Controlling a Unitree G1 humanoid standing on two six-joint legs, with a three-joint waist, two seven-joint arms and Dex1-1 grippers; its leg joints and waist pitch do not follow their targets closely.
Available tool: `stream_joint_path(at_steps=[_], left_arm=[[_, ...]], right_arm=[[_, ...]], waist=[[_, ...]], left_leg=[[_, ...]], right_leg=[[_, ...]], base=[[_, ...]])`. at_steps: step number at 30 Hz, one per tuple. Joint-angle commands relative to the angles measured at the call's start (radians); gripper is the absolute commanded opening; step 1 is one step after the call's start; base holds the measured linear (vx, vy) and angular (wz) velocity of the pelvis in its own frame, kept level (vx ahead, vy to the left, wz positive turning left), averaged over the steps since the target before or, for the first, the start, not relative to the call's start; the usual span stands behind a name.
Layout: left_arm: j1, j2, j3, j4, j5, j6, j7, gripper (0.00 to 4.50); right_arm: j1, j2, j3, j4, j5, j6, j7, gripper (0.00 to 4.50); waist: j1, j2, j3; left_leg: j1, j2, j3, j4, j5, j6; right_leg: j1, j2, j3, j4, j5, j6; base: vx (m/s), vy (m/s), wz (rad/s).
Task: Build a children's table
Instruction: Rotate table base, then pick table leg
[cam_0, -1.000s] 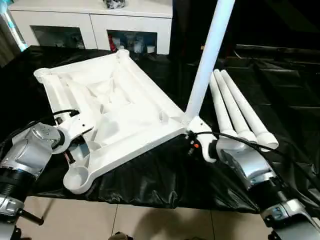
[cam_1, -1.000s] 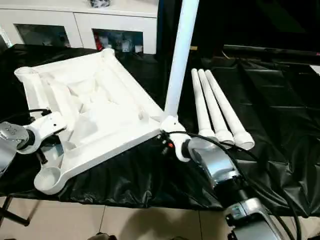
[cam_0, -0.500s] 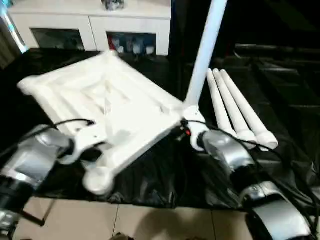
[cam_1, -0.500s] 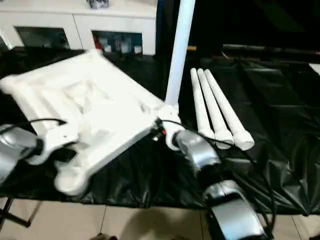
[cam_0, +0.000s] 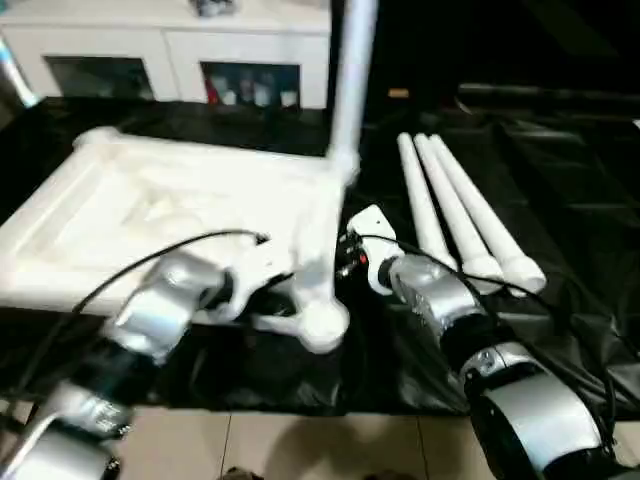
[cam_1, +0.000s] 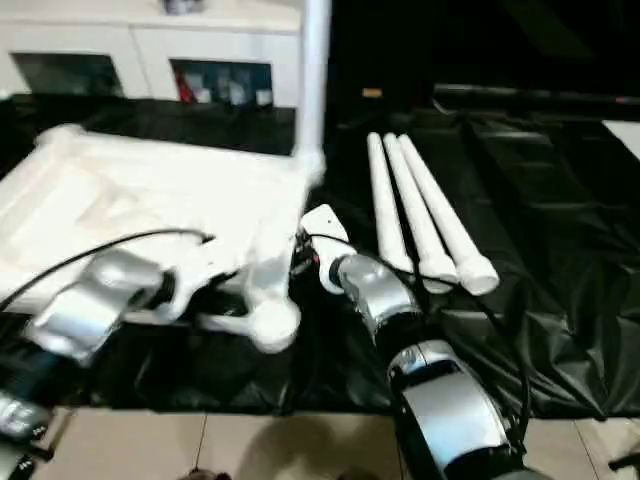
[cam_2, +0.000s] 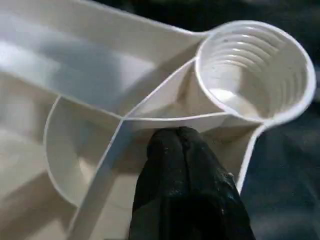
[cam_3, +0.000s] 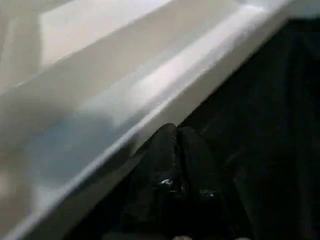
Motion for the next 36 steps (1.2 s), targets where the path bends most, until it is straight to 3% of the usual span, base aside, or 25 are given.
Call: stream_joint_path(at_steps=[1, 3, 7, 12, 14, 15, 18, 21, 22, 26, 27, 30, 33, 36], left_arm=[[-0.039, -0.033, -0.006, 0.056, 0.009, -0.063, 0.059, 0.00], [-0.049, -0.040, 0.000, 0.075, 0.018, -0.079, 0.081, 0.00], [-0.055, -0.043, 0.017, 0.078, 0.018, -0.079, 0.095, 0.00], [-0.061, -0.016, 0.050, 0.089, 0.017, -0.122, 0.131, 0.00], [-0.067, -0.007, 0.089, 0.096, 0.001, -0.137, 0.160, 0.00], [-0.069, -0.005, 0.106, 0.092, -0.012, -0.128, 0.160, 0.20], [-0.074, 0.008, 0.158, 0.053, -0.065, -0.089, 0.146, 0.41], [-0.080, 0.008, 0.187, 0.029, -0.089, -0.068, 0.145, 0.66], [-0.081, 0.007, 0.190, 0.026, -0.090, -0.065, 0.146, 0.77], [-0.067, 0.011, 0.191, -0.018, -0.109, -0.073, 0.128, 0.91], [-0.048, 0.011, 0.193, -0.070, -0.132, -0.049, 0.114, 1.18], [-0.024, 0.018, 0.190, -0.138, -0.150, -0.003, 0.099, 1.24], [-0.009, 0.032, 0.188, -0.176, -0.159, 0.031, 0.089, 1.54], [0.015, 0.058, 0.189, -0.226, -0.170, 0.078, 0.075, 1.67]], right_arm=[[-0.023, 0.022, 0.008, -0.002, 0.002, -0.022, 0.004, 0.04], [-0.019, 0.007, -0.001, -0.005, 0.006, -0.029, 0.003, 0.04], [-0.016, -0.018, -0.022, -0.014, 0.006, -0.046, 0.013, 0.04], [-0.050, -0.079, -0.095, -0.052, 0.044, -0.001, -0.008, 0.04], [-0.083, -0.108, -0.151, -0.067, 0.091, 0.056, -0.019, 0.04], [-0.096, -0.118, -0.167, -0.065, 0.100, 0.069, -0.034, 0.21], [-0.157, -0.151, -0.220, 0.012, 0.117, 0.067, -0.136, 0.43], [-0.192, -0.163, -0.238, 0.084, 0.115, 0.052, -0.186, 0.76], [-0.198, -0.165, -0.240, 0.095, 0.113, 0.050, -0.194, 0.83], [-0.225, -0.168, -0.269, 0.157, 0.122, 0.067, -0.251, 1.14], [-0.232, -0.166, -0.288, 0.178, 0.127, 0.076, -0.265, 1.29], [-0.240, -0.163, -0.299, 0.203, 0.129, 0.083, -0.265, 1.35], [-0.247, -0.162, -0.302, 0.225, 0.126, 0.083, -0.286, 1.71], [-0.254, -0.161, -0.308, 0.252, 0.129, 0.082, -0.299, 1.90]], waist=[[0.004, 0.007, -0.075], [0.003, 0.014, -0.076], [0.004, 0.014, -0.077], [0.004, 0.021, -0.074], [0.004, 0.017, -0.074], [0.006, 0.018, -0.073], [0.007, 0.012, -0.071], [0.006, 0.011, -0.071], [0.007, 0.006, -0.071], [0.012, 0.005, -0.078], [0.014, -0.002, -0.078], [0.015, -0.002, -0.078], [0.016, -0.002, -0.075], [0.019, -0.006, -0.072]], left_leg=[[0.023, 0.019, -0.011, -0.055, -0.226, -0.009], [0.021, 0.020, -0.013, -0.054, -0.218, -0.005], [0.022, 0.023, -0.013, -0.053, -0.214, 0.007], [0.027, 0.024, -0.015, -0.056, -0.262, -0.008], [0.028, 0.023, -0.014, -0.055, -0.264, -0.008], [0.027, 0.023, -0.013, -0.053, -0.257, -0.010], [0.029, 0.021, -0.011, -0.052, -0.269, -0.025], [0.027, 0.019, -0.011, -0.050, -0.275, -0.030], [0.025, 0.020, -0.010, -0.049, -0.264, -0.025], [0.019, 0.020, -0.008, -0.044, -0.191, 0.000], [0.016, 0.021, -0.008, -0.044, -0.173, 0.013], [0.014, 0.021, -0.006, -0.041, -0.151, 0.032], [0.015, 0.022, -0.006, -0.042, -0.168, 0.032], [0.017, 0.024, -0.008, -0.045, -0.202, 0.007]], right_leg=[[0.048, -0.041, 0.022, -0.062, -0.096, -0.235], [0.053, -0.041, 0.022, -0.060, -0.071, -0.239], [0.053, -0.040, 0.019, -0.057, -0.047, -0.257], [0.050, -0.037, 0.018, -0.062, -0.095, -0.256], [0.052, -0.035, 0.018, -0.060, -0.093, -0.254], [0.051, -0.036, 0.018, -0.059, -0.095, -0.255], [0.044, -0.038, 0.018, -0.061, -0.145, -0.251], [0.044, -0.039, 0.018, -0.063, -0.172, -0.243], [0.045, -0.040, 0.019, -0.062, -0.163, -0.240], [0.048, -0.039, 0.019, -0.052, -0.075, -0.248], [0.050, -0.040, 0.018, -0.049, -0.048, -0.253], [0.049, -0.038, 0.015, -0.045, -0.024, -0.262], [0.046, -0.039, 0.015, -0.048, -0.061, -0.255], [0.043, -0.041, 0.015, -0.049, -0.124, -0.236]], base=[[0.000, 0.000, 0.00], [0.000, 0.000, 0.00], [0.000, 0.000, 0.00], [0.000, 0.000, 0.00], [0.000, 0.000, 0.00], [0.000, 0.000, 0.00], [0.000, 0.000, 0.00], [0.000, 0.000, 0.00], [0.000, 0.000, 0.00], [0.000, 0.000, 0.00], [0.000, 0.000, 0.00], [0.000, 0.000, 0.00], [0.000, 0.000, 0.00], [0.000, 0.000, 0.00]])
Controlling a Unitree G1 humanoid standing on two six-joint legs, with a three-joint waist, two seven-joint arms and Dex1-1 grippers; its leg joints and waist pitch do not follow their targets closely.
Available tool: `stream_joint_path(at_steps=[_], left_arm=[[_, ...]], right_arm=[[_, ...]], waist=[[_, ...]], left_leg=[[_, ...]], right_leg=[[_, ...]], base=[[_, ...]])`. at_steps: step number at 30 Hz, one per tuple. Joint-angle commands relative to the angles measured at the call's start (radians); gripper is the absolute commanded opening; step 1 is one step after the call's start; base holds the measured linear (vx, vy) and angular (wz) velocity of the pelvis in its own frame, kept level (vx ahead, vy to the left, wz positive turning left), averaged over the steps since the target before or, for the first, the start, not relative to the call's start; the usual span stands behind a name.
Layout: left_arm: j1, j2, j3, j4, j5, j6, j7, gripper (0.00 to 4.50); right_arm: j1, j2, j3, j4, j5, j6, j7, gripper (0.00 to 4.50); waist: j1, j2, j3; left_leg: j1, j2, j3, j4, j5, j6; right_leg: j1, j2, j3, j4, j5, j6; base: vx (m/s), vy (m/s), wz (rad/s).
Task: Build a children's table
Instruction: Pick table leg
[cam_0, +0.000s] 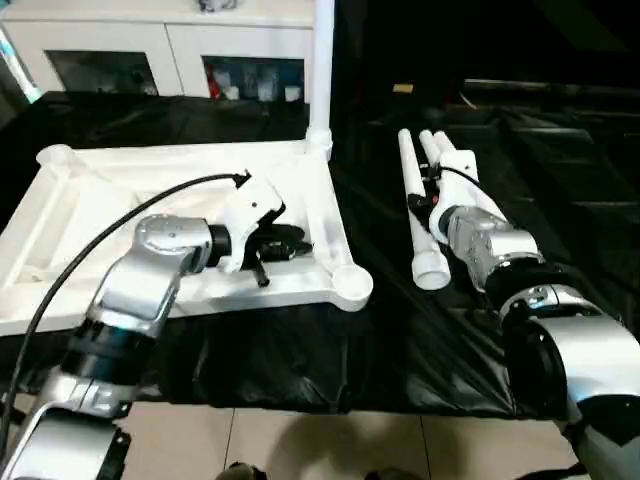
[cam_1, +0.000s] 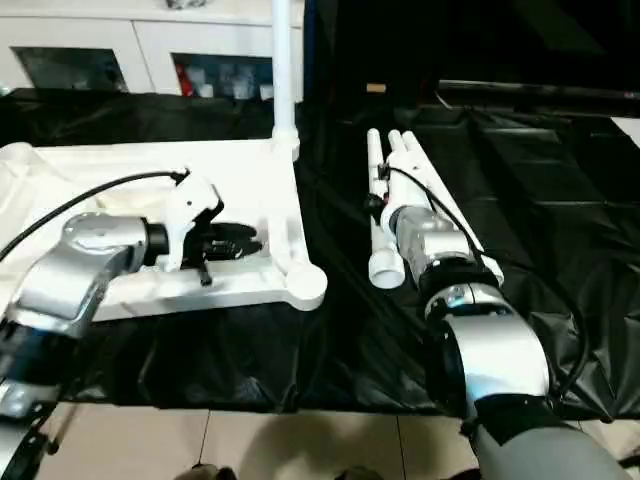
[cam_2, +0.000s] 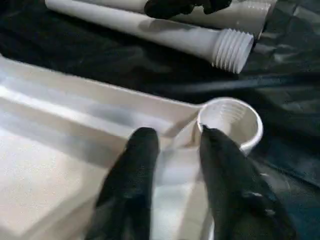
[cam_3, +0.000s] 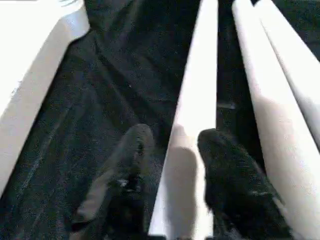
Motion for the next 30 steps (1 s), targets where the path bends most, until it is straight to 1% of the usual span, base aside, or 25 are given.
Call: stream_joint_path(at_steps=[1, 2, 3, 4, 7, 8, 9, 10, 11, 12, 13, 15, 16, 19, 20, 21, 22, 23, 24, 25, 26, 27, 28, 29, 30], left_arm=[[0.012, 0.023, -0.003, -0.036, -0.010, 0.029, -0.014, 1.80], [0.016, 0.030, -0.004, -0.042, -0.011, 0.034, -0.018, 1.80], [0.022, 0.040, -0.006, -0.054, -0.016, 0.044, -0.025, 2.03], [0.024, 0.044, -0.007, -0.060, -0.019, 0.049, -0.028, 2.03], [0.039, 0.069, -0.006, -0.111, -0.036, 0.088, -0.044, 2.18], [0.040, 0.073, -0.005, -0.119, -0.038, 0.095, -0.046, 2.43], [0.040, 0.078, -0.009, -0.124, -0.039, 0.100, -0.054, 2.43], [0.040, 0.082, -0.011, -0.127, -0.039, 0.101, -0.057, 2.47], [0.040, 0.095, -0.022, -0.140, -0.037, 0.107, -0.070, 2.47], [0.040, 0.097, -0.024, -0.142, -0.038, 0.108, -0.072, 2.52], [0.040, 0.112, -0.035, -0.155, -0.038, 0.119, -0.083, 2.64], [0.042, 0.129, -0.048, -0.174, -0.048, 0.137, -0.106, 2.64], [0.043, 0.138, -0.056, -0.190, -0.053, 0.145, -0.117, 2.64], [0.042, 0.144, -0.057, -0.205, -0.065, 0.160, -0.127, 2.64], [0.041, 0.147, -0.058, -0.213, -0.070, 0.169, -0.130, 2.74], [0.039, 0.150, -0.058, -0.222, -0.077, 0.179, -0.135, 2.74], [0.033, 0.154, -0.057, -0.235, -0.086, 0.196, -0.140, 2.74], [0.032, 0.155, -0.057, -0.238, -0.088, 0.200, -0.141, 2.74], [0.027, 0.156, -0.057, -0.241, -0.090, 0.205, -0.141, 2.74], [0.027, 0.156, -0.057, -0.241, -0.090, 0.205, -0.141, 2.74], [0.021, 0.157, -0.056, -0.241, -0.090, 0.209, -0.142, 2.74], [0.017, 0.159, -0.055, -0.238, -0.087, 0.208, -0.142, 2.74], [0.014, 0.158, -0.054, -0.236, -0.087, 0.207, -0.140, 2.74], [0.007, 0.152, -0.047, -0.228, -0.086, 0.205, -0.131, 2.74], [0.004, 0.150, -0.044, -0.225, -0.086, 0.205, -0.128, 2.74]], right_arm=[[-0.018, 0.002, -0.012, 0.022, 0.010, 0.013, -0.009, 2.05], [-0.019, 0.003, -0.011, 0.027, 0.009, 0.017, -0.009, 2.05], [-0.019, 0.004, -0.011, 0.032, 0.004, 0.020, -0.014, 2.17], [-0.020, 0.003, -0.012, 0.035, 0.000, 0.020, -0.019, 2.17], [-0.026, 0.001, -0.017, 0.051, -0.018, 0.030, -0.042, 2.49], [-0.027, 0.000, -0.017, 0.053, -0.019, 0.037, -0.045, 2.58], [-0.027, -0.001, -0.015, 0.056, -0.022, 0.050, -0.050, 2.58], [-0.028, -0.001, -0.014, 0.058, -0.023, 0.056, -0.051, 2.67], [-0.031, -0.003, -0.012, 0.066, -0.027, 0.095, -0.047, 2.81], [-0.032, -0.003, -0.011, 0.068, -0.027, 0.106, -0.042, 2.89], [-0.036, -0.002, -0.014, 0.078, -0.021, 0.156, -0.016, 2.92], [-0.039, -0.002, -0.027, 0.088, -0.006, 0.212, 0.012, 2.92], [-0.040, -0.005, -0.039, 0.094, 0.007, 0.246, 0.017, 2.92], [-0.040, -0.009, -0.062, 0.100, 0.026, 0.278, 0.013, 2.92], [-0.040, -0.011, -0.072, 0.102, 0.031, 0.288, 0.009, 2.58], [-0.041, -0.015, -0.085, 0.104, 0.039, 0.297, 0.000, 2.57], [-0.042, -0.021, -0.106, 0.106, 0.053, 0.312, -0.014, 2.57], [-0.043, -0.023, -0.112, 0.106, 0.056, 0.314, -0.017, 2.49], [-0.043, -0.028, -0.125, 0.107, 0.066, 0.319, -0.024, 2.34], [-0.043, -0.028, -0.125, 0.107, 0.066, 0.319, -0.024, 2.34], [-0.043, -0.033, -0.128, 0.107, 0.065, 0.322, -0.025, 2.20], [-0.044, -0.037, -0.132, 0.107, 0.066, 0.323, -0.030, 2.11], [-0.044, -0.039, -0.134, 0.107, 0.067, 0.323, -0.032, 2.11], [-0.045, -0.044, -0.142, 0.106, 0.072, 0.322, -0.037, 1.93], [-0.045, -0.045, -0.144, 0.106, 0.074, 0.322, -0.038, 1.93]], waist=[[0.005, -0.007, -0.076], [0.005, -0.010, -0.076], [0.006, -0.009, -0.075], [0.006, -0.013, -0.075], [0.009, -0.012, -0.076], [0.010, -0.014, -0.076], [0.011, -0.017, -0.076], [0.012, -0.016, -0.076], [0.014, -0.016, -0.076], [0.015, -0.016, -0.076], [0.015, -0.018, -0.075], [0.020, -0.017, -0.075], [0.021, -0.021, -0.074], [0.024, -0.022, -0.074], [0.025, -0.024, -0.074], [0.026, -0.023, -0.074], [0.025, -0.032, -0.072], [0.026, -0.028, -0.071], [0.025, -0.028, -0.071], [0.025, -0.034, -0.070], [0.023, -0.035, -0.069], [0.022, -0.039, -0.069], [0.023, -0.038, -0.069], [0.022, -0.041, -0.069], [0.022, -0.040, -0.068]], left_leg=[[0.028, 0.021, -0.007, -0.057, -0.205, 0.004], [0.029, 0.021, -0.007, -0.057, -0.211, -0.002], [0.030, 0.021, -0.006, -0.057, -0.214, -0.005], [0.030, 0.021, -0.006, -0.057, -0.213, -0.007], [0.031, 0.022, -0.007, -0.058, -0.203, -0.015], [0.031, 0.020, -0.006, -0.057, -0.200, -0.016], [0.030, 0.020, -0.005, -0.057, -0.196, -0.015], [0.031, 0.020, -0.006, -0.057, -0.195, -0.015], [0.031, 0.019, -0.006, -0.057, -0.194, -0.016], [0.031, 0.019, -0.006, -0.057, -0.194, -0.016], [0.030, 0.018, -0.005, -0.057, -0.195, -0.017], [0.031, 0.019, -0.006, -0.057, -0.194, -0.022], [0.031, 0.021, -0.005, -0.058, -0.192, -0.026], [0.031, 0.022, -0.004, -0.057, -0.188, -0.036], [0.031, 0.022, -0.003, -0.057, -0.196, -0.040], [0.032, 0.021, -0.004, -0.057, -0.199, -0.042], [0.032, 0.021, -0.003, -0.058, -0.213, -0.047], [0.032, 0.021, -0.005, -0.058, -0.225, -0.053], [0.032, 0.021, -0.005, -0.058, -0.234, -0.057], [0.032, 0.021, -0.006, -0.058, -0.243, -0.061], [0.031, 0.020, -0.006, -0.059, -0.252, -0.065], [0.032, 0.020, -0.007, -0.059, -0.260, -0.068], [0.031, 0.020, -0.008, -0.059, -0.261, -0.070], [0.031, 0.020, -0.008, -0.058, -0.264, -0.072], [0.033, 0.020, -0.008, -0.058, -0.268, -0.076]], right_leg=[[0.051, -0.040, 0.016, -0.056, -0.135, -0.229], [0.050, -0.040, 0.017, -0.055, -0.144, -0.222], [0.048, -0.039, 0.017, -0.057, -0.149, -0.217], [0.047, -0.039, 0.017, -0.056, -0.149, -0.216], [0.047, -0.039, 0.018, -0.052, -0.127, -0.216], [0.047, -0.038, 0.017, -0.052, -0.119, -0.215], [0.048, -0.038, 0.018, -0.050, -0.109, -0.213], [0.048, -0.038, 0.018, -0.050, -0.109, -0.212], [0.048, -0.037, 0.018, -0.049, -0.109, -0.211], [0.047, -0.037, 0.018, -0.049, -0.109, -0.212], [0.048, -0.036, 0.018, -0.049, -0.109, -0.211], [0.049, -0.036, 0.018, -0.047, -0.104, -0.209], [0.048, -0.035, 0.017, -0.046, -0.098, -0.213], [0.049, -0.036, 0.016, -0.043, -0.086, -0.217], [0.048, -0.038, 0.018, -0.044, -0.099, -0.214], [0.048, -0.038, 0.017, -0.045, -0.106, -0.212], [0.047, -0.039, 0.019, -0.047, -0.131, -0.204], [0.044, -0.040, 0.019, -0.049, -0.157, -0.197], [0.042, -0.040, 0.019, -0.050, -0.169, -0.194], [0.043, -0.041, 0.019, -0.051, -0.190, -0.187], [0.041, -0.041, 0.019, -0.053, -0.208, -0.180], [0.040, -0.041, 0.019, -0.054, -0.222, -0.174], [0.040, -0.042, 0.019, -0.053, -0.227, -0.172], [0.039, -0.043, 0.020, -0.054, -0.238, -0.167], [0.036, -0.042, 0.020, -0.054, -0.240, -0.164]], base=[[0.000, 0.000, 0.00], [0.000, 0.000, 0.00], [0.000, 0.000, 0.00], [0.000, 0.000, 0.00], [0.000, 0.000, 0.00], [0.000, 0.000, 0.00], [0.000, 0.000, 0.00], [0.000, 0.000, 0.00], [0.000, 0.000, 0.00], [0.000, 0.000, 0.00], [0.000, 0.000, 0.00], [0.000, 0.000, 0.00], [0.000, 0.000, 0.00], [0.000, 0.000, 0.00], [0.000, 0.000, 0.00], [0.000, 0.000, 0.00], [0.000, 0.000, 0.00], [0.000, 0.000, 0.00], [0.000, 0.000, 0.00], [0.000, 0.000, 0.00], [0.000, 0.000, 0.00], [0.000, 0.000, 0.00], [0.000, 0.000, 0.00], [0.000, 0.000, 0.00], [0.000, 0.000, 0.00]])
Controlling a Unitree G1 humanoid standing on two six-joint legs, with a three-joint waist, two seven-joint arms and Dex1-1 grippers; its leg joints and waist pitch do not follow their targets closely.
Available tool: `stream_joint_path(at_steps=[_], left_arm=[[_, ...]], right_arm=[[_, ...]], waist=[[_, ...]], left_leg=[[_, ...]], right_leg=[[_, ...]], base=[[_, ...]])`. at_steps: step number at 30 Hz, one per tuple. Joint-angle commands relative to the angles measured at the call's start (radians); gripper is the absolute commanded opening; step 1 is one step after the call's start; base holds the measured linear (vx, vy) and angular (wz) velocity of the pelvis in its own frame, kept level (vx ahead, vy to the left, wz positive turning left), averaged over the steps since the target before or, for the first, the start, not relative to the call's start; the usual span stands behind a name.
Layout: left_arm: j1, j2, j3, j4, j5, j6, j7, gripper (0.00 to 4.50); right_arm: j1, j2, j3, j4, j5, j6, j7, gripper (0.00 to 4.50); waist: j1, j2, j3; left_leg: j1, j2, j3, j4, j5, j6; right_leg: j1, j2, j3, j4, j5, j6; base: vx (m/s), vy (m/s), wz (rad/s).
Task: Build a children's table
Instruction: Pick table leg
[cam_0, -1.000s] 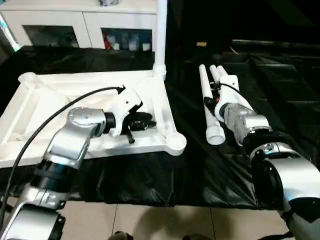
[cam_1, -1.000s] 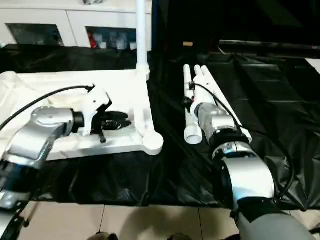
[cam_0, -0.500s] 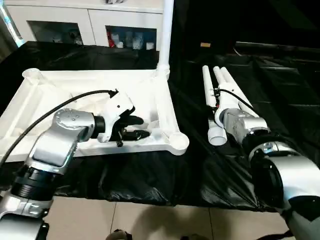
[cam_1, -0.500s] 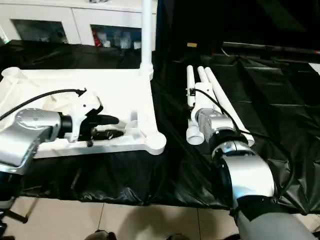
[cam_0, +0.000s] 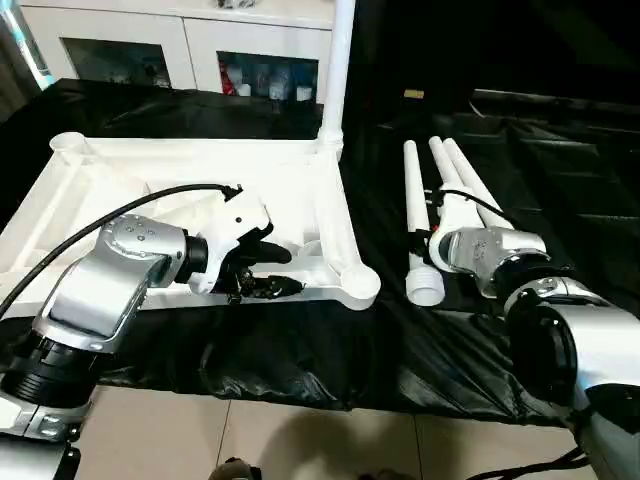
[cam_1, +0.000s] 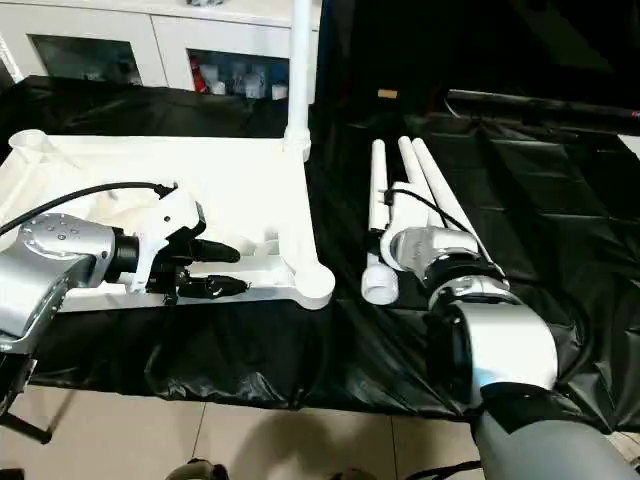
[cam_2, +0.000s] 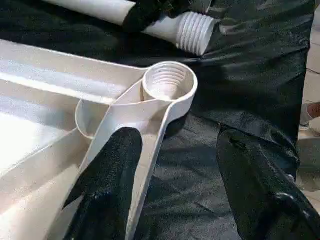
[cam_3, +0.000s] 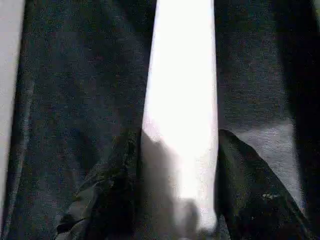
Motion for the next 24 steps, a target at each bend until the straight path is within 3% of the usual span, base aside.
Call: stream_joint_path(at_steps=[1, 2, 6, 8, 9, 10, 11, 12, 13, 14, 15, 18, 19, 20, 21, 23, 24], left_arm=[[-0.020, -0.008, 0.009, 0.004, -0.002, -0.002, 0.015, 2.74], [-0.028, -0.024, 0.019, 0.022, 0.004, -0.024, 0.045, 2.74], [-0.041, -0.065, 0.041, 0.054, 0.018, -0.050, 0.113, 2.74], [-0.055, -0.116, 0.069, 0.088, 0.025, -0.071, 0.193, 2.74], [-0.063, -0.147, 0.088, 0.107, 0.024, -0.081, 0.237, 2.74], [-0.067, -0.161, 0.096, 0.115, 0.023, -0.085, 0.255, 2.74], [-0.077, -0.199, 0.120, 0.138, 0.021, -0.110, 0.306, 2.74], [-0.095, -0.251, 0.159, 0.169, 0.005, -0.103, 0.371, 2.74], [-0.102, -0.273, 0.174, 0.183, -0.001, -0.103, 0.399, 2.74], [-0.107, -0.287, 0.184, 0.192, -0.004, -0.103, 0.418, 2.74], [-0.123, -0.327, 0.214, 0.223, -0.023, -0.102, 0.461, 2.74], [-0.138, -0.359, 0.236, 0.256, -0.026, -0.107, 0.514, 2.74], [-0.161, -0.393, 0.251, 0.308, -0.033, -0.124, 0.558, 2.74], [-0.171, -0.409, 0.257, 0.329, -0.041, -0.134, 0.567, 2.74], [-0.184, -0.432, 0.266, 0.345, -0.060, -0.142, 0.571, 2.74], [-0.201, -0.464, 0.283, 0.354, -0.101, -0.141, 0.560, 2.92], [-0.201, -0.464, 0.283, 0.354, -0.101, -0.141, 0.560, 2.92]], right_arm=[[-0.005, -0.016, -0.012, 0.006, 0.002, 0.013, -0.012, 1.88], [-0.002, -0.020, -0.007, 0.004, -0.007, 0.009, -0.004, 1.88], [0.003, -0.024, -0.014, -0.001, -0.008, -0.001, 0.002, 1.84], [0.004, -0.028, -0.034, -0.006, 0.006, -0.014, 0.001, 1.84], [0.003, -0.030, -0.044, -0.010, 0.014, -0.029, 0.004, 1.84], [0.003, -0.031, -0.048, -0.011, 0.017, -0.035, 0.006, 1.84], [0.000, -0.033, -0.060, -0.018, 0.029, -0.063, 0.016, 1.84], [-0.004, -0.032, -0.077, -0.032, 0.048, -0.125, 0.048, 1.84], [-0.007, -0.032, -0.084, -0.038, 0.056, -0.149, 0.064, 1.84], [-0.008, -0.031, -0.088, -0.042, 0.062, -0.164, 0.076, 1.84], [-0.011, -0.028, -0.102, -0.061, 0.082, -0.202, 0.114, 1.84], [-0.008, -0.024, -0.111, -0.081, 0.099, -0.225, 0.152, 1.84], [0.010, -0.018, -0.114, -0.119, 0.115, -0.253, 0.201, 1.84], [0.022, -0.013, -0.120, -0.143, 0.129, -0.265, 0.232, 1.84], [0.048, -0.005, -0.121, -0.193, 0.147, -0.270, 0.283, 1.84], [0.093, 0.010, -0.125, -0.287, 0.188, -0.251, 0.373, 1.83], [0.093, 0.010, -0.125, -0.287, 0.188, -0.251, 0.373, 1.83]], waist=[[0.000, 0.003, -0.078], [-0.001, -0.002, -0.077], [0.000, -0.003, -0.081], [0.000, 0.009, -0.082], [0.002, 0.003, -0.084], [0.001, 0.005, -0.084], [0.003, 0.017, -0.085], [0.003, 0.024, -0.087], [-0.001, 0.016, -0.086], [-0.002, 0.021, -0.086], [-0.001, 0.015, -0.087], [0.000, 0.015, -0.087], [0.001, 0.047, -0.087], [-0.004, 0.029, -0.089], [-0.002, 0.035, -0.090], [0.002, 0.032, -0.092], [0.002, 0.041, -0.091]], left_leg=[[0.032, 0.020, -0.007, -0.067, -0.267, -0.075], [0.028, 0.019, -0.007, -0.067, -0.261, -0.075], [0.027, 0.018, -0.006, -0.064, -0.232, -0.066], [0.028, 0.018, -0.005, -0.061, -0.221, -0.066], [0.027, 0.017, -0.005, -0.061, -0.216, -0.062], [0.025, 0.017, -0.006, -0.062, -0.213, -0.060], [0.027, 0.016, -0.007, -0.059, -0.215, -0.059], [0.027, 0.016, -0.008, -0.058, -0.219, -0.058], [0.026, 0.015, -0.005, -0.057, -0.227, -0.053], [0.027, 0.015, -0.006, -0.057, -0.237, -0.045], [0.025, 0.013, -0.005, -0.055, -0.239, -0.033], [0.024, 0.015, -0.005, -0.053, -0.217, -0.008], [0.024, 0.014, -0.010, -0.052, -0.214, -0.012], [0.025, 0.013, -0.007, -0.051, -0.216, 0.009], [0.023, 0.011, -0.008, -0.051, -0.203, 0.019], [0.022, 0.014, -0.006, -0.048, -0.176, 0.042], [0.023, 0.014, -0.006, -0.048, -0.172, 0.053]], right_leg=[[0.037, -0.041, 0.019, -0.065, -0.234, -0.166], [0.040, -0.039, 0.018, -0.064, -0.223, -0.166], [0.043, -0.040, 0.019, -0.060, -0.178, -0.170], [0.044, -0.037, 0.020, -0.058, -0.135, -0.178], [0.047, -0.038, 0.019, -0.058, -0.122, -0.183], [0.049, -0.037, 0.019, -0.056, -0.113, -0.186], [0.049, -0.037, 0.018, -0.055, -0.098, -0.191], [0.050, -0.037, 0.018, -0.054, -0.084, -0.195], [0.049, -0.035, 0.018, -0.059, -0.082, -0.197], [0.052, -0.036, 0.016, -0.060, -0.080, -0.205], [0.053, -0.035, 0.016, -0.060, -0.084, -0.214], [0.055, -0.035, 0.015, -0.061, -0.079, -0.228], [0.054, -0.036, 0.014, -0.056, -0.067, -0.231], [0.060, -0.032, 0.013, -0.062, -0.042, -0.238], [0.063, -0.032, 0.013, -0.060, -0.029, -0.244], [0.063, -0.035, 0.013, -0.060, -0.005, -0.263], [0.064, -0.034, 0.012, -0.062, 0.009, -0.273]], base=[[0.000, 0.000, 0.00], [0.000, 0.000, 0.00], [0.000, 0.000, 0.00], [0.000, 0.000, 0.00], [0.000, 0.000, 0.00], [0.000, 0.000, 0.00], [0.000, 0.000, 0.00], [0.000, 0.000, 0.00], [0.000, 0.000, 0.00], [0.000, 0.000, 0.00], [0.000, 0.000, 0.00], [0.000, 0.000, 0.00], [0.000, 0.000, 0.00], [0.000, 0.000, 0.00], [0.000, 0.000, 0.00], [0.000, 0.000, 0.00], [0.000, 0.000, 0.00]])
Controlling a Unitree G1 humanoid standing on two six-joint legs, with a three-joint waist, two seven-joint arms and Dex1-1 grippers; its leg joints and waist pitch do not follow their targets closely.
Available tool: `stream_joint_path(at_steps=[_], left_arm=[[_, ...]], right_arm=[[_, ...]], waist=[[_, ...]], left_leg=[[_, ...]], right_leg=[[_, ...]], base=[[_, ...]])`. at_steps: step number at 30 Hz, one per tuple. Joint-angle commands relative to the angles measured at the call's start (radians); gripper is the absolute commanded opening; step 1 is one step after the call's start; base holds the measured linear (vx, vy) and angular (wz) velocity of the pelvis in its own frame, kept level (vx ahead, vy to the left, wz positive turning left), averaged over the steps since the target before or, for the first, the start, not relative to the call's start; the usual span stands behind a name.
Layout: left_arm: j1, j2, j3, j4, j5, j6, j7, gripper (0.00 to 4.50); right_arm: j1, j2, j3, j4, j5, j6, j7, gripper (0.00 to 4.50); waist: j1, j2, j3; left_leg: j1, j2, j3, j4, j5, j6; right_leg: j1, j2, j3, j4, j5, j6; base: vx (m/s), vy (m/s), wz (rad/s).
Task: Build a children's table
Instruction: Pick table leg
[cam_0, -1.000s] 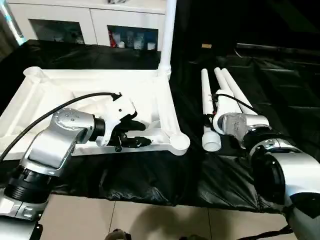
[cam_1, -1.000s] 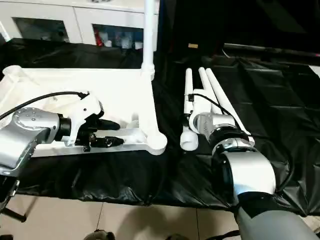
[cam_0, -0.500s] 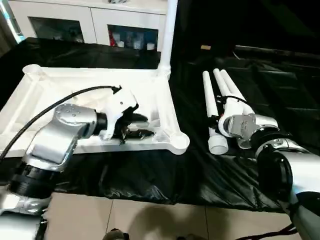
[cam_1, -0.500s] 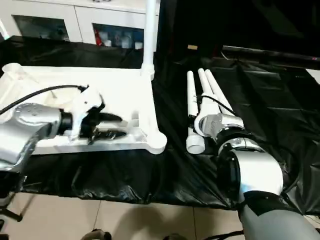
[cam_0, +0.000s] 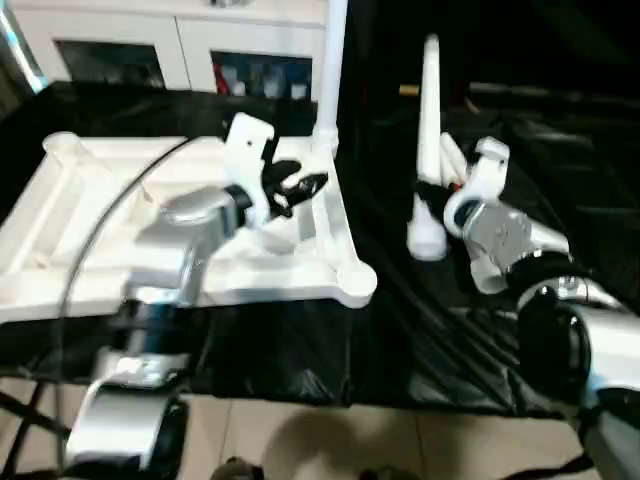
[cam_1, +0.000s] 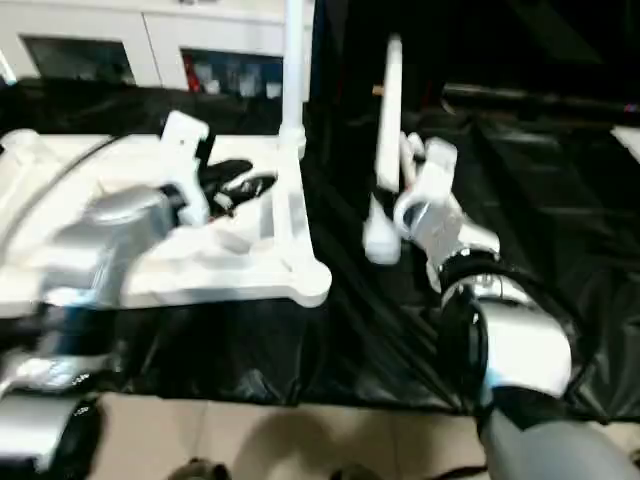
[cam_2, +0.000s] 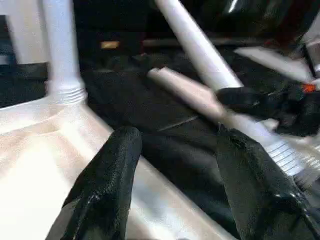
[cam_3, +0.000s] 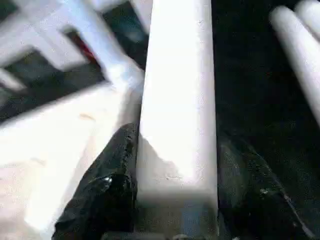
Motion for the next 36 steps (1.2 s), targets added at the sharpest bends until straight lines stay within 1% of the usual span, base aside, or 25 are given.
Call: stream_joint_path(at_steps=[1, 2, 3, 4, 5, 6, 7, 8, 9, 10, 11, 12, 14, 15, 16, 17, 20, 21, 22, 23, 25, 28, 30, 33, 36], left_arm=[[-0.042, -0.034, 0.043, 0.003, -0.080, 0.032, -0.012, 3.10], [-0.042, -0.034, 0.043, 0.003, -0.080, 0.032, -0.012, 3.13], [-0.064, -0.076, 0.092, 0.009, -0.143, 0.083, -0.007, 3.20], [-0.095, -0.133, 0.155, 0.012, -0.228, 0.140, 0.008, 3.20], [-0.109, -0.160, 0.183, 0.011, -0.267, 0.177, 0.019, 3.31], [-0.120, -0.179, 0.201, 0.008, -0.297, 0.211, 0.028, 3.43], [-0.124, -0.187, 0.207, 0.007, -0.310, 0.230, 0.031, 3.52], [-0.125, -0.196, 0.208, 0.003, -0.320, 0.241, 0.031, 3.52], [-0.124, -0.202, 0.207, -0.001, -0.325, 0.248, 0.032, 3.62], [-0.127, -0.209, 0.205, 0.002, -0.333, 0.251, 0.040, 3.62], [-0.128, -0.216, 0.205, 0.004, -0.343, 0.255, 0.045, 3.68], [-0.128, -0.218, 0.204, 0.004, -0.349, 0.257, 0.046, 3.77], [-0.126, -0.221, 0.192, -0.005, -0.371, 0.266, 0.038, 3.96], [-0.125, -0.221, 0.189, -0.009, -0.377, 0.270, 0.035, 4.10], [-0.125, -0.222, 0.189, -0.011, -0.379, 0.274, 0.034, 4.10], [-0.125, -0.225, 0.189, -0.017, -0.386, 0.287, 0.032, 4.23], [-0.125, -0.230, 0.187, -0.029, -0.391, 0.305, 0.030, 4.25], [-0.125, -0.233, 0.189, -0.035, -0.395, 0.315, 0.032, 4.25], [-0.125, -0.236, 0.191, -0.041, -0.400, 0.321, 0.042, 3.97], [-0.126, -0.241, 0.200, -0.042, -0.398, 0.314, 0.067, 3.90], [-0.127, -0.245, 0.209, -0.038, -0.401, 0.299, 0.090, 3.91], [-0.127, -0.242, 0.220, -0.032, -0.423, 0.297, 0.099, 3.54], [-0.124, -0.240, 0.221, -0.037, -0.425, 0.298, 0.101, 3.47], [-0.122, -0.241, 0.226, -0.037, -0.406, 0.283, 0.130, 3.07], [-0.133, -0.235, 0.219, -0.015, -0.350, 0.252, 0.212, 3.05]], right_arm=[[0.074, 0.020, -0.002, -0.190, 0.088, 0.059, 0.137, 1.83], [0.074, 0.020, -0.002, -0.190, 0.088, 0.059, 0.137, 1.83], [0.153, 0.036, 0.011, -0.349, 0.157, 0.119, 0.241, 1.83], [0.261, 0.046, 0.042, -0.547, 0.242, 0.200, 0.362, 1.83], [0.311, 0.044, 0.063, -0.624, 0.279, 0.232, 0.413, 1.83], [0.348, 0.039, 0.079, -0.674, 0.307, 0.254, 0.447, 1.82], [0.364, 0.036, 0.087, -0.696, 0.320, 0.263, 0.460, 1.82], [0.381, 0.032, 0.096, -0.723, 0.335, 0.276, 0.472, 1.82], [0.398, 0.029, 0.105, -0.756, 0.355, 0.294, 0.485, 1.82], [0.418, 0.026, 0.117, -0.791, 0.376, 0.308, 0.501, 1.82], [0.434, 0.024, 0.125, -0.818, 0.391, 0.318, 0.512, 1.82], [0.442, 0.024, 0.130, -0.830, 0.397, 0.323, 0.518, 1.82], [0.459, 0.026, 0.148, -0.858, 0.392, 0.328, 0.527, 1.82], [0.461, 0.028, 0.155, -0.862, 0.386, 0.326, 0.527, 1.82], [0.465, 0.030, 0.156, -0.870, 0.383, 0.329, 0.525, 1.82], [0.476, 0.036, 0.162, -0.897, 0.376, 0.341, 0.521, 1.82], [0.493, 0.034, 0.179, -0.940, 0.372, 0.363, 0.518, 1.82], [0.499, 0.032, 0.187, -0.958, 0.372, 0.371, 0.515, 1.82], [0.504, 0.028, 0.196, -0.975, 0.374, 0.378, 0.507, 1.82], [0.503, 0.025, 0.205, -0.985, 0.375, 0.382, 0.499, 1.82], [0.501, 0.022, 0.211, -0.988, 0.379, 0.385, 0.492, 1.82], [0.500, 0.018, 0.217, -0.994, 0.385, 0.389, 0.489, 1.82], [0.504, 0.018, 0.223, -1.000, 0.379, 0.391, 0.488, 1.82], [0.504, 0.016, 0.234, -1.003, 0.352, 0.384, 0.477, 1.82], [0.487, 0.022, 0.284, -1.020, 0.254, 0.324, 0.399, 1.82]], waist=[[0.004, 0.013, -0.095], [0.010, 0.016, -0.095], [0.009, 0.018, -0.094], [0.015, 0.021, -0.091], [0.025, 0.023, -0.091], [0.029, 0.019, -0.092], [0.034, 0.018, -0.094], [0.032, 0.013, -0.089], [0.034, 0.019, -0.084], [0.035, 0.019, -0.084], [0.034, 0.021, -0.081], [0.032, 0.021, -0.082], [0.028, 0.025, -0.082], [0.027, 0.025, -0.082], [0.026, 0.025, -0.083], [0.026, 0.026, -0.082], [0.026, 0.027, -0.088], [0.026, 0.025, -0.090], [0.026, 0.027, -0.090], [0.025, 0.022, -0.091], [0.027, 0.021, -0.089], [0.028, 0.018, -0.087], [0.027, 0.017, -0.085], [0.027, 0.018, -0.083], [0.025, 0.020, -0.083]], left_leg=[[0.026, 0.014, -0.007, -0.050, -0.165, 0.051], [0.026, 0.014, -0.007, -0.052, -0.155, 0.063], [0.027, 0.013, -0.006, -0.051, -0.144, 0.067], [0.031, 0.019, -0.004, -0.052, -0.165, 0.078], [0.035, 0.020, -0.006, -0.052, -0.167, 0.084], [0.032, 0.023, -0.008, -0.054, -0.173, 0.083], [0.033, 0.023, -0.010, -0.053, -0.175, 0.081], [0.028, 0.019, -0.008, -0.055, -0.188, 0.074], [0.030, 0.017, -0.007, -0.057, -0.211, 0.060], [0.032, 0.019, -0.008, -0.056, -0.222, 0.054], [0.029, 0.016, -0.009, -0.059, -0.236, 0.042], [0.030, 0.015, -0.012, -0.060, -0.242, 0.035], [0.027, 0.014, -0.016, -0.063, -0.239, 0.022], [0.026, 0.013, -0.016, -0.064, -0.237, 0.020], [0.026, 0.014, -0.016, -0.064, -0.237, 0.018], [0.029, 0.014, -0.016, -0.065, -0.242, 0.018], [0.027, 0.017, -0.017, -0.065, -0.204, 0.023], [0.025, 0.018, -0.017, -0.065, -0.179, 0.032], [0.025, 0.018, -0.016, -0.064, -0.171, 0.036], [0.025, 0.018, -0.015, -0.062, -0.158, 0.045], [0.023, 0.017, -0.013, -0.061, -0.149, 0.056], [0.024, 0.016, -0.011, -0.061, -0.162, 0.056], [0.025, 0.016, -0.011, -0.063, -0.179, 0.044], [0.025, 0.017, -0.013, -0.065, -0.194, 0.033], [0.025, 0.017, -0.014, -0.067, -0.194, 0.018]], right_leg=[[0.065, -0.036, 0.013, -0.059, 0.012, -0.280], [0.070, -0.035, 0.013, -0.059, 0.037, -0.281], [0.071, -0.028, 0.010, -0.055, 0.057, -0.291], [0.069, -0.030, 0.010, -0.061, 0.057, -0.297], [0.072, -0.031, 0.009, -0.062, 0.058, -0.292], [0.073, -0.034, 0.007, -0.061, 0.040, -0.301], [0.072, -0.038, 0.006, -0.062, 0.020, -0.304], [0.070, -0.039, 0.005, -0.070, -0.048, -0.298], [0.066, -0.040, 0.007, -0.082, -0.135, -0.274], [0.064, -0.041, 0.007, -0.084, -0.173, -0.263], [0.064, -0.041, 0.008, -0.092, -0.234, -0.235], [0.062, -0.043, 0.010, -0.096, -0.274, -0.209], [0.059, -0.043, 0.008, -0.100, -0.306, -0.186], [0.059, -0.043, 0.008, -0.100, -0.307, -0.183], [0.057, -0.041, 0.008, -0.101, -0.306, -0.180], [0.054, -0.040, 0.008, -0.103, -0.307, -0.177], [0.058, -0.039, 0.008, -0.094, -0.232, -0.190], [0.060, -0.039, 0.007, -0.089, -0.186, -0.201], [0.059, -0.039, 0.008, -0.088, -0.169, -0.205], [0.061, -0.039, 0.008, -0.086, -0.138, -0.214], [0.062, -0.040, 0.009, -0.086, -0.125, -0.223], [0.061, -0.043, 0.009, -0.092, -0.174, -0.213], [0.060, -0.042, 0.009, -0.097, -0.225, -0.194], [0.057, -0.043, 0.009, -0.100, -0.260, -0.173], [0.055, -0.041, 0.010, -0.100, -0.256, -0.159]], base=[[0.000, 0.000, 0.00], [0.000, 0.000, 0.00], [0.000, 0.000, 0.00], [0.000, 0.000, 0.00], [0.000, 0.000, 0.00], [0.000, 0.000, 0.00], [0.000, 0.000, 0.00], [0.000, 0.000, 0.00], [0.000, 0.000, 0.00], [0.000, 0.000, 0.00], [0.000, 0.000, 0.00], [0.000, 0.000, 0.00], [0.000, 0.000, 0.00], [0.000, 0.000, 0.00], [0.000, 0.000, 0.00], [0.000, 0.000, 0.00], [0.000, 0.000, 0.00], [0.000, 0.000, 0.00], [0.000, 0.000, 0.00], [0.000, 0.000, 0.00], [0.000, 0.000, 0.00], [0.000, 0.000, 0.00], [0.000, 0.000, 0.00], [0.000, 0.000, 0.00], [0.000, 0.000, 0.00]])
